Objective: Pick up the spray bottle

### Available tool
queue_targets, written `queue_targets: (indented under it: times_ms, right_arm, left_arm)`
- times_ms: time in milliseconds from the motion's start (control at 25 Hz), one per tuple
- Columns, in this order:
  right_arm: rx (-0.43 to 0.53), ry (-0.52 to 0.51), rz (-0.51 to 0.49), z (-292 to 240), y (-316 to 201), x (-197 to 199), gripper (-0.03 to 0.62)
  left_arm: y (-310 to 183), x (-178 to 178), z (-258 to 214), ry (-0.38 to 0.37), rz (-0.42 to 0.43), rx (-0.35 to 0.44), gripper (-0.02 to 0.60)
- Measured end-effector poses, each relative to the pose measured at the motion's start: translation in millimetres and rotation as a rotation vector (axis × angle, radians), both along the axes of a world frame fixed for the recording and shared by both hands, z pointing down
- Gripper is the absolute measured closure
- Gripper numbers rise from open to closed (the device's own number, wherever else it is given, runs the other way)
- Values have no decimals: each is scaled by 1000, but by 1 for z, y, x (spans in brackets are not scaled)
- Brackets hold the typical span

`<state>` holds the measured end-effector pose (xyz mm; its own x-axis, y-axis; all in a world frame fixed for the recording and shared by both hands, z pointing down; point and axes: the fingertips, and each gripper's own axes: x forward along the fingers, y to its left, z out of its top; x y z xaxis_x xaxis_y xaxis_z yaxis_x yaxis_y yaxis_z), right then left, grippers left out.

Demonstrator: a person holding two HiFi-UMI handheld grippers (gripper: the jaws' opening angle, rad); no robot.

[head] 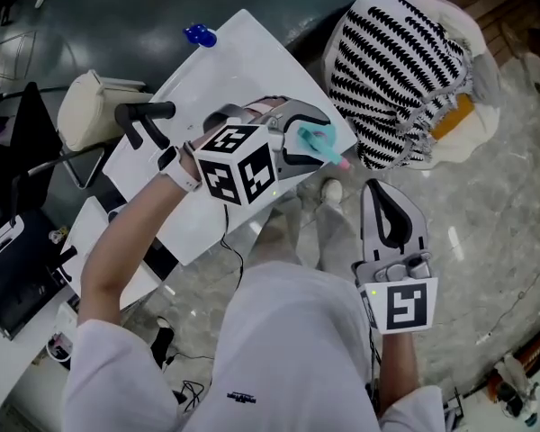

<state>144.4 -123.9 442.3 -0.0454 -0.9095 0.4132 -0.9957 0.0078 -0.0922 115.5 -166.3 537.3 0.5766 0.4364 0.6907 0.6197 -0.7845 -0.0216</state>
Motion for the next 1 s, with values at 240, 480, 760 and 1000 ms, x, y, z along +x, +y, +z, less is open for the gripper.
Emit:
queue_targets:
  times_ms: [240, 480, 760, 1000]
  right_arm:
    - [-13, -13, 6, 4, 4, -5, 588]
    - [-7, -8, 1, 3, 6, -5, 588]
    - [3, -1, -12, -3, 7, -10, 588]
    - [20, 8, -20, -10, 8, -13, 588]
  left_arm:
    - [2, 0, 9, 6, -24, -19, 333]
    - [2, -1, 11, 15, -60, -37, 442]
    - [2, -2, 9, -2, -88, -58, 443]
    - [3, -8, 9, -9, -145, -77, 445]
